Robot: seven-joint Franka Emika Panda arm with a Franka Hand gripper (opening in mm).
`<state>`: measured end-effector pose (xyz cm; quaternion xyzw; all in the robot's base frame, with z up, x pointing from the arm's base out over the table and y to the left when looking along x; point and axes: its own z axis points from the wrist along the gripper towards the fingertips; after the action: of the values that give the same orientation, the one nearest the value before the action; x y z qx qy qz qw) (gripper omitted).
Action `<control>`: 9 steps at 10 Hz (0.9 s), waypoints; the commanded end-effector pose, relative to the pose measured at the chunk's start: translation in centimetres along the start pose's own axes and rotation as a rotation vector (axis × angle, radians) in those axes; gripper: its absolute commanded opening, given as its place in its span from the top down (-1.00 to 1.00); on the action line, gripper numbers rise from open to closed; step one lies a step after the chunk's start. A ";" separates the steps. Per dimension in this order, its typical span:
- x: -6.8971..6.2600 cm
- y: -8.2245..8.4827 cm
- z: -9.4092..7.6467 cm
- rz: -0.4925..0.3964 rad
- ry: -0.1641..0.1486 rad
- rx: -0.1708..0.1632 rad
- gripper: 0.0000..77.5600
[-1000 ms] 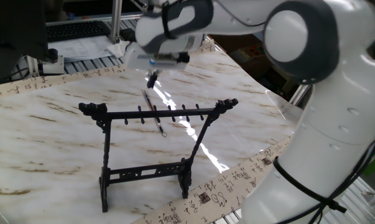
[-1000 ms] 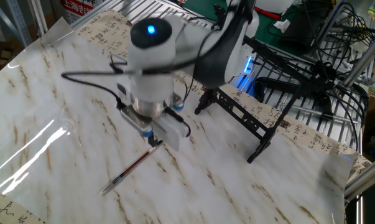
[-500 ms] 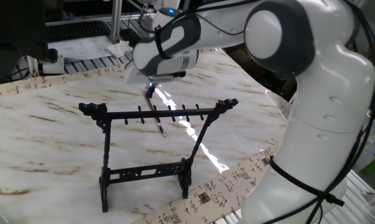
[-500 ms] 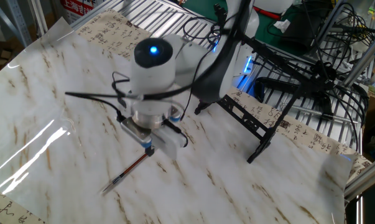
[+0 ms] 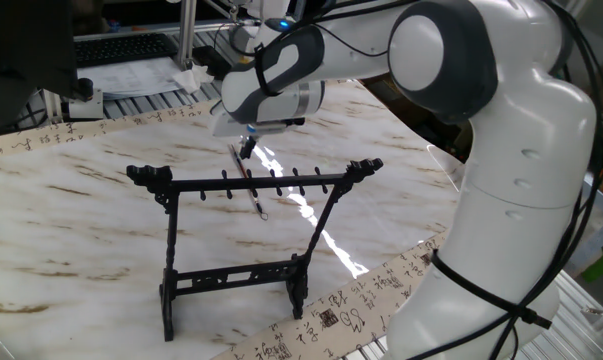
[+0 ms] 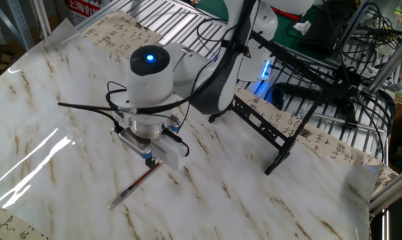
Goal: Place the brush on the pen rack
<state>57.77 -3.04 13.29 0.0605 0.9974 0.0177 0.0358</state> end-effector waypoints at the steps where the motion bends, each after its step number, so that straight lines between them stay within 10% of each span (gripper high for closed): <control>1: -0.2 -0.7 0.5 -0.007 -0.004 -0.010 1.00; 9: 0.1 -1.2 2.3 -0.003 -0.009 -0.010 1.00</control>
<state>57.66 -3.99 11.13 0.0517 0.9975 0.0242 0.0407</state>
